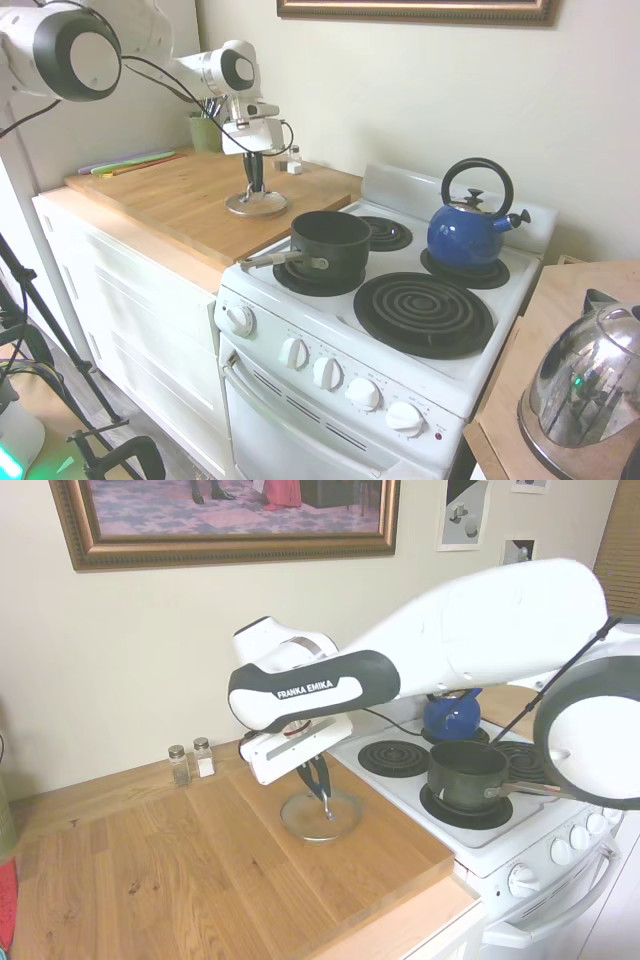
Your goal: Uncover the lid of the pot
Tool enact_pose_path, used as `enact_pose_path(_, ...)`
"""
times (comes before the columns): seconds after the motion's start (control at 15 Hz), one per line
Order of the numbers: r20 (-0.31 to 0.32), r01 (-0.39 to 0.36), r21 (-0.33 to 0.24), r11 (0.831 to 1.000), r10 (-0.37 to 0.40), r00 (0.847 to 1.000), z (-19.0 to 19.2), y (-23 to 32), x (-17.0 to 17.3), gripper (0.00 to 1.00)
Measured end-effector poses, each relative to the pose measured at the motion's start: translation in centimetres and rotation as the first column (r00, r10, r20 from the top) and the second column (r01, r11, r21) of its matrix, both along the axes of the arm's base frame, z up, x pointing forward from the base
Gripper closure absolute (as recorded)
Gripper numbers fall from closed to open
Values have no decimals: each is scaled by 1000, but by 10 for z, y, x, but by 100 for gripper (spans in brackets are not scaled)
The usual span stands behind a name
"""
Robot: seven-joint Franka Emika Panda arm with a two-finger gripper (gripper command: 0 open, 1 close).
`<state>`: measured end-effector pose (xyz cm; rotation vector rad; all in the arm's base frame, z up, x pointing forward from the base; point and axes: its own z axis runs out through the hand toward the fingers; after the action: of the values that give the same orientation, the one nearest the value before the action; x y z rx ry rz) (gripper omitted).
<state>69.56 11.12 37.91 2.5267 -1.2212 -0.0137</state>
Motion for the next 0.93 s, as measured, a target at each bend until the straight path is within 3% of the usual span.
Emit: enact_pose_path(0.93, 1, 1, -13, 1000, -1, 1000, 6, 6, 7, 0)
